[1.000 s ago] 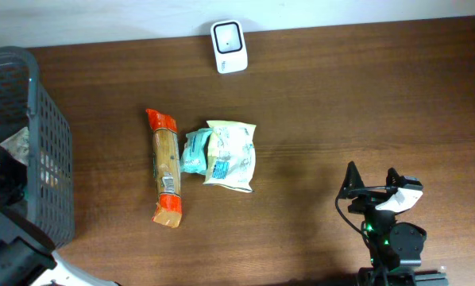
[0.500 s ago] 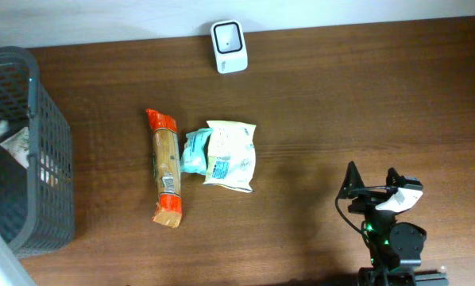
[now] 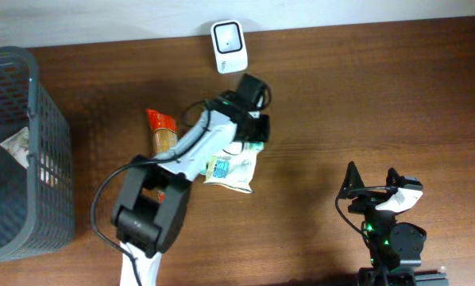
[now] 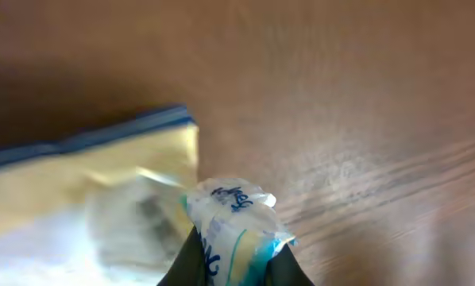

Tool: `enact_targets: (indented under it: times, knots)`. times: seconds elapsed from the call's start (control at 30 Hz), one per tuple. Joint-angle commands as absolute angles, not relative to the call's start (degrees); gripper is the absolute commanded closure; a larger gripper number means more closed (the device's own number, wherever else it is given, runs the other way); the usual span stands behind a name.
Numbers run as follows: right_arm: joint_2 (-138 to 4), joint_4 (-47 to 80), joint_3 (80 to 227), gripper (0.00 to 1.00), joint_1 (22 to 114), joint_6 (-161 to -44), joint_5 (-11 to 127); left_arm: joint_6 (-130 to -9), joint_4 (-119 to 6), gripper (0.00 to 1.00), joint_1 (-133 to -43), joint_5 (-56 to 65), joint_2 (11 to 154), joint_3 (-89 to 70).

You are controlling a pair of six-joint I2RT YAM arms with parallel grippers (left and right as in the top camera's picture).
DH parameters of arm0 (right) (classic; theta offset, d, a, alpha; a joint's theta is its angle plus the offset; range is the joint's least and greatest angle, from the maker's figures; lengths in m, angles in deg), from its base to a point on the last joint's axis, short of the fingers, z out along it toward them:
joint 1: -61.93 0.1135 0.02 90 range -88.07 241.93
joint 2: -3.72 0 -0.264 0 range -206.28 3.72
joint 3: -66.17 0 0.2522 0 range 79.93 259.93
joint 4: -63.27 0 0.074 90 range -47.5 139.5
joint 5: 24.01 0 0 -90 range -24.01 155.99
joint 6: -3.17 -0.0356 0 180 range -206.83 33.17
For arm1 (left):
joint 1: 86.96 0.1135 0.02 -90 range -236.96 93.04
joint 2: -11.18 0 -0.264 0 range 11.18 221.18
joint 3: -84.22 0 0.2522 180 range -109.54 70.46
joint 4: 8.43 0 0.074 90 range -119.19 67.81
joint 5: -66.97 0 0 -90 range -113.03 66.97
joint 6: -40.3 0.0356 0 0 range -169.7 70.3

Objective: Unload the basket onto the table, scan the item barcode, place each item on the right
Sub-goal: 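Grasp the small teal box from the basket, place it right of bag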

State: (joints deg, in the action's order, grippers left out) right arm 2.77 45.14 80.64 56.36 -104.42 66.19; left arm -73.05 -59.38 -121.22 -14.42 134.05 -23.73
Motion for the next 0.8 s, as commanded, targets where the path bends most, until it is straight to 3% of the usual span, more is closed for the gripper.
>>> enact_targets:
  times: [0.0,0.03,0.1,0.2,0.33,0.43,0.6,0.63,0.77]
  knots:
    - [3.0,44.9,80.3,0.01,56.7,-104.3,66.7,-74.1,-59.1,0.76,-124.4,-15.1,133.7,-23.8]
    - [3.0,44.9,80.3,0.01,56.7,-104.3,66.7,-74.1,-59.1,0.56,-124.8,-15.1,133.7,-23.9]
    - [3.0,44.9,80.3,0.02,56.7,-104.3,66.7,-73.8,-60.4,0.36,-124.9,-14.9,133.6,-24.9]
    - [3.0,44.9,80.3,0.02,56.7,-104.3,66.7,-70.2,-71.8,0.23,-122.2,-21.0,130.9,-35.8]
    - [3.0,44.9,80.3,0.01,56.7,-104.3,66.7,-68.7,-89.3,0.18,-110.2,-35.7,124.7,-55.9]
    - [3.0,44.9,80.3,0.01,56.7,-104.3,66.7,-69.7,-94.7,0.18,-94.6,-38.9,120.5,-62.2]
    - [3.0,44.9,80.3,0.01,56.7,-104.3,66.7,-74.6,-98.1,0.18,-68.0,-32.7,120.6,-58.9]
    - [3.0,44.9,80.3,0.02,56.7,-104.3,66.7,-74.5,-97.5,0.12,-64.8,-32.6,121.1,-56.5]
    - [3.0,44.9,80.3,0.01,56.7,-104.3,66.7,-72.8,-94.5,0.10,-59.0,-29.5,126.1,-48.3]
